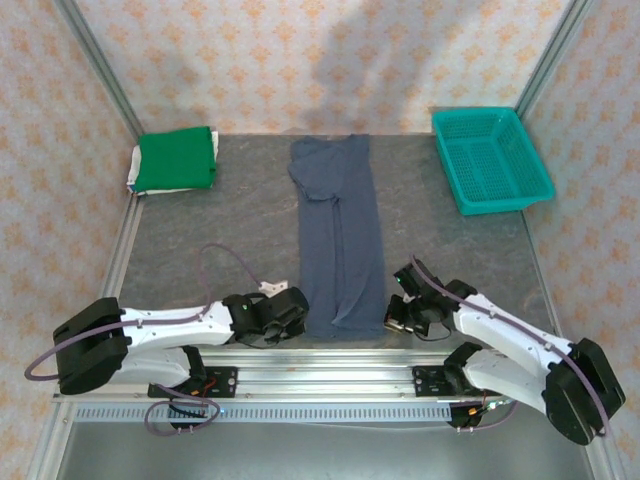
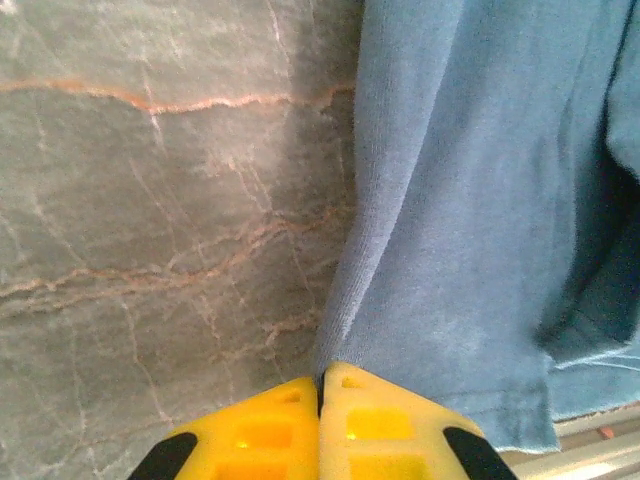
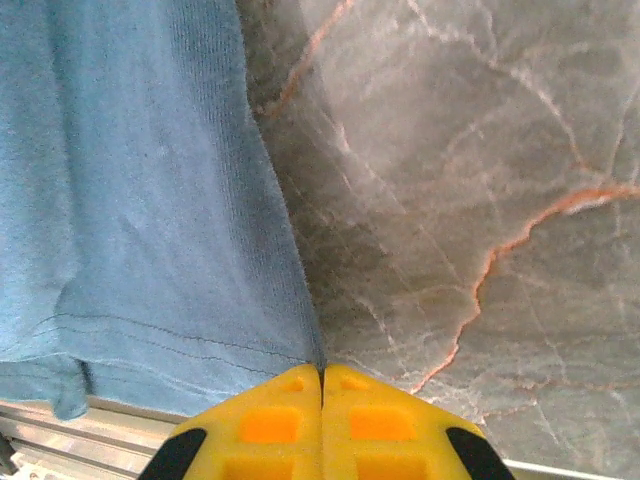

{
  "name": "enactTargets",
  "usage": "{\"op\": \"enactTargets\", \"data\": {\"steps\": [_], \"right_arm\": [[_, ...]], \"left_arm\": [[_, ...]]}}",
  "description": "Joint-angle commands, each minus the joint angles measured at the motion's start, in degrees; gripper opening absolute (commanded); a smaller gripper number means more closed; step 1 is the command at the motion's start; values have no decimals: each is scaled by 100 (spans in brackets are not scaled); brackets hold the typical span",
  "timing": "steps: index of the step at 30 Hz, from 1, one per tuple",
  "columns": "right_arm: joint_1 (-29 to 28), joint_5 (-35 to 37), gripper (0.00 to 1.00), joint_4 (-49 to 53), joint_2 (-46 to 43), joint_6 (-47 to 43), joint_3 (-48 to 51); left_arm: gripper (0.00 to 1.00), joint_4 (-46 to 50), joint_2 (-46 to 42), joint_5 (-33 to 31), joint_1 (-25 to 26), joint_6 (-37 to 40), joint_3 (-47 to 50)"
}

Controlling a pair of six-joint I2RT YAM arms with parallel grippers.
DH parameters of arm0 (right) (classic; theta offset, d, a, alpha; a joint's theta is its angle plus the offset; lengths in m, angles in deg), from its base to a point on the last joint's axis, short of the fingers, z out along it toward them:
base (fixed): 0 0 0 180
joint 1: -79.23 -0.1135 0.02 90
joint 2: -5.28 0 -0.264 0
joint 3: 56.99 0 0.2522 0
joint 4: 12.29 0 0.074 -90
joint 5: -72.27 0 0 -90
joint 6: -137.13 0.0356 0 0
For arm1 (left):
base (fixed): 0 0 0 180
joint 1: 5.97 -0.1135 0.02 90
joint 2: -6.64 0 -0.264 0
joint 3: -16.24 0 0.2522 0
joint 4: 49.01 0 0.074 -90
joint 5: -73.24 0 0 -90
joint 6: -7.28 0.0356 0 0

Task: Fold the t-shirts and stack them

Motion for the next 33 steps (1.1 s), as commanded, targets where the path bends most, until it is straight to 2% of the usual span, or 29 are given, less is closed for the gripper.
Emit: {"op": "enactTargets", "data": {"steps": [1,5,10,13,19,26,33], "right_arm": [[-132,107,0,222,-185,450,218],[-146,157,0,508,-270,368,8],[-123,576,0,1119,-140,-30,-1023],[57,655,0,1297,380,-428,-1702],[737,578,0,1379,1681,-1302,-3006],[1399,562,0,1623,3319,-2131,-4715],[1864,578,0,1741,4516,-2542,-5814]], "left_arm": [[5,231,14,-348,186,-241,-63],[3,271,-56,-423,295,-291,-279],[2,816,-349,-657,157,-96,-916],[1,984,-502,-554,-230,95,-1142],[1,1079,-322,13,-1409,825,-1752],[0,1283,813,854,-2727,1763,-2951],[0,1607,2197,1288,-3400,2510,-4281]]}}
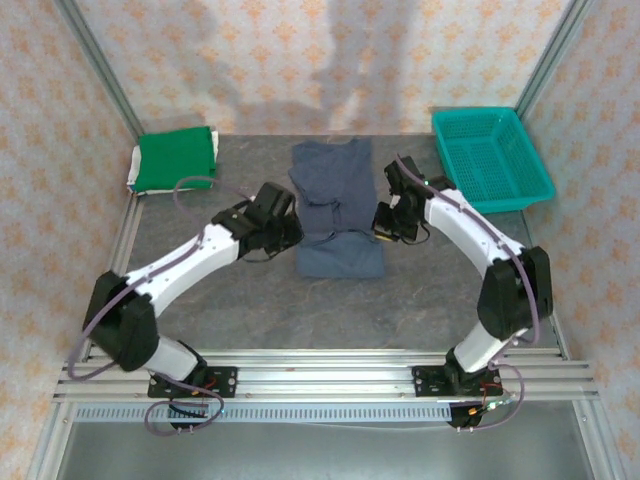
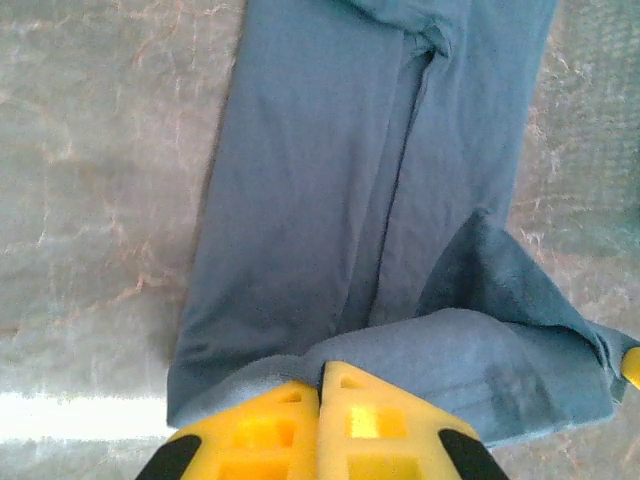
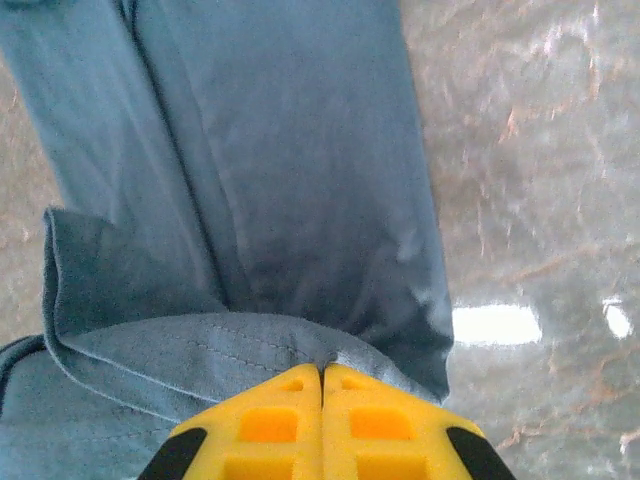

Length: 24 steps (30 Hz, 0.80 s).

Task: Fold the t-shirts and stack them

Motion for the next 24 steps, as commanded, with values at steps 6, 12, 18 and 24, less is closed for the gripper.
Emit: {"op": "enactTargets", "data": {"steps": [6,12,18,24], "right_arm": [[339,156,0,339,1081,-554,-963],[410,187,0,443,1722,-627,-1649],[487,162,0,563,2258,-610,-2276],[549,176,0,727,2811,-605,-2896]], "left_arm": [[0,648,1225,402,-415,887,-1313],[0,805,1911,517,-630,1068,-1921],[0,867,2450,620,-809,1123,-2409],[0,1064,3042,713,-917,1226,-3099]]}}
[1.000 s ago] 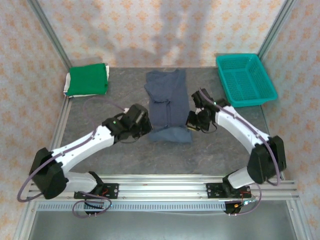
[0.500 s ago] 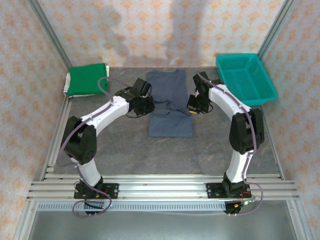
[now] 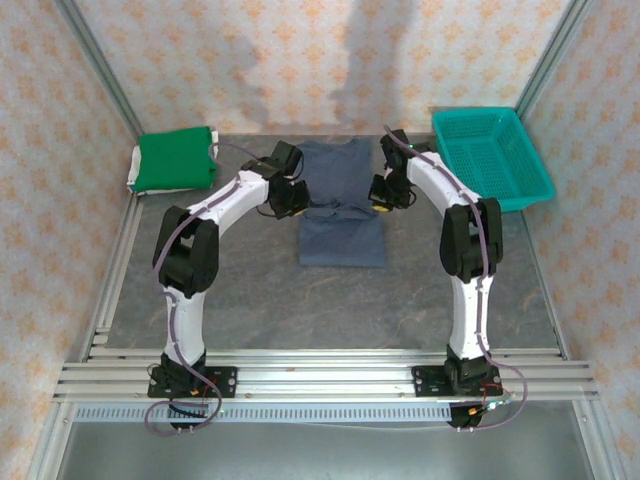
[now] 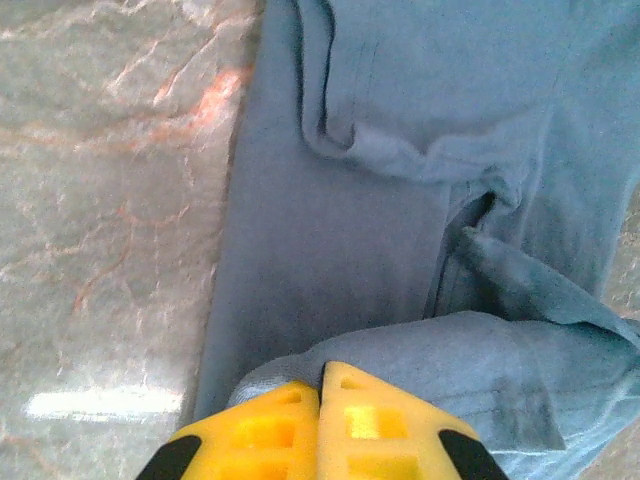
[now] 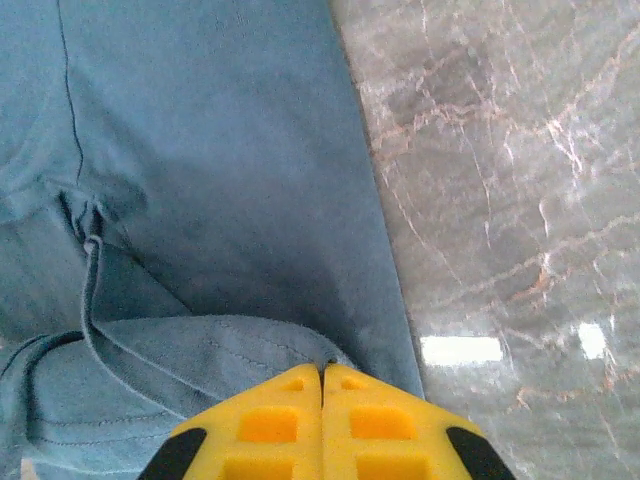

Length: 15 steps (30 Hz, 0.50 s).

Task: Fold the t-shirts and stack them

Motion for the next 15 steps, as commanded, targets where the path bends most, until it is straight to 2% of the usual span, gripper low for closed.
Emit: {"op": "enactTargets", "data": {"steps": [1,5,6,9,12,15], "right_arm": [[85,142,0,266,320,-88,-363],[147,84,0,283,785,17,-862],[177,43,0,292,945,73,-1082],[343,-338,12,239,1454,426,-2105],[604,-1163,42,-228,1748,1109,-3086],[735,-1393,61,-688,1498,1526,-3543]], "left_arm": [[0,311,286,124,-93,160,-461],[0,389,794,165,-204,138,-995],[3,496,941,139,-235,146,-1229],[17,579,1333,353,-335,-60,-1841],[39,652,1578,499,-429,-397,-2808],[50,710,1599,489,-511,-729,-3686]]}}
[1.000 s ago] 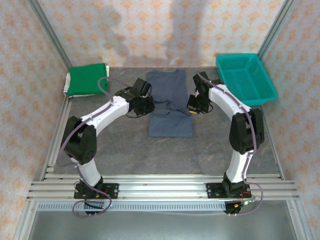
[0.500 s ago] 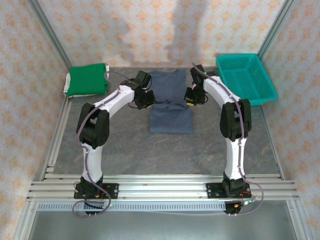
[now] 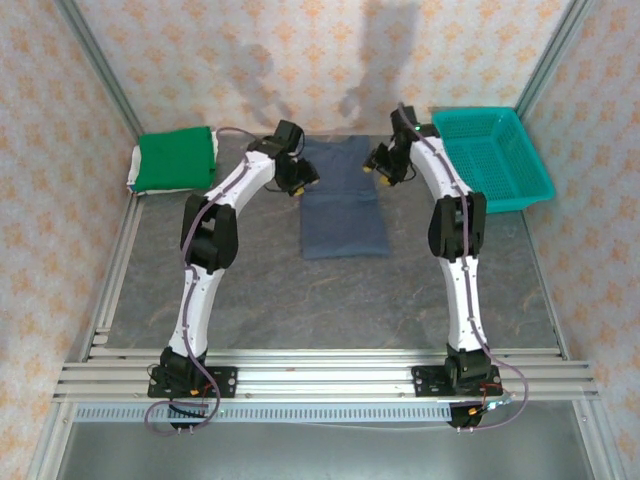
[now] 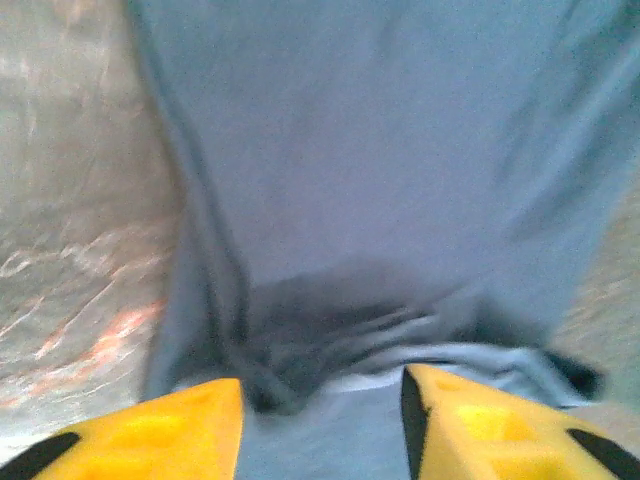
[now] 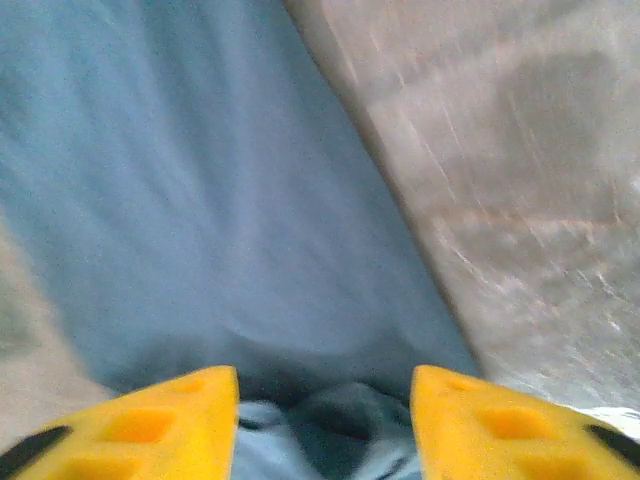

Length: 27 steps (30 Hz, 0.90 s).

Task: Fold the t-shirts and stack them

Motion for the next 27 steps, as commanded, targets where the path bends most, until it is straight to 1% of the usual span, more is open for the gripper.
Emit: {"op": "enactTargets", "data": {"steps": [1,3,4,5,6,7,9,10,11,13,15,17,19,22,24,27], "right_arm": [[199,-496,65,-591,-518,623,-471],[209,-589,68,-604,-899,539,-187],[209,-646,68,-552,-1152,466,90],[209,-692,69,-492,-1388,377,408],[194,-675,72,-459,-1725,237,907],[176,-556,77,-515,-2124,125,1512],[139,-428,84,-851,-2944,-39,2807],[122,-401,85,-1074,-3379,-120,3476],[106,-331,86,-1195,-3754,-175,4082],[82,-286,86,-1443,-4392,-326,5079],[59,-295,87,-1612,-4864,-425,5936],[27,-381,86,-1778,-5142,-535,6647],[16,-620,85,-2063,-5264,-478,7221],[-76,-712,83,-2474,-5314,-391,7840],[-90,-784,81,-2766,-5254,-269,8100],[-107,-847,78,-3084,-5090,-103,8262]], "left_arm": [[55,185,-356,12,-122,-470,-893],[60,159,-626,-103,-164,-499,-921],[63,180,-801,-130,-163,-399,-861],[64,222,-970,-123,-160,-293,-738],[65,284,-1205,-110,-159,-189,-542],[66,275,-1544,-117,-150,-51,-110],[67,-33,-2326,-187,-98,127,1035],[68,-272,-2869,-180,-70,195,1732],[72,-507,-3362,-210,-33,244,2439],[76,-888,-4151,-134,79,256,3648],[77,-991,-4749,-95,216,294,4551],[78,-1450,-5237,60,407,114,5547],[78,-1686,-5432,49,579,-103,6211],[77,-2527,-5380,235,837,-605,7004],[76,-3035,-5211,250,971,-873,7282],[75,-3550,-4874,247,1090,-1147,7389]]}}
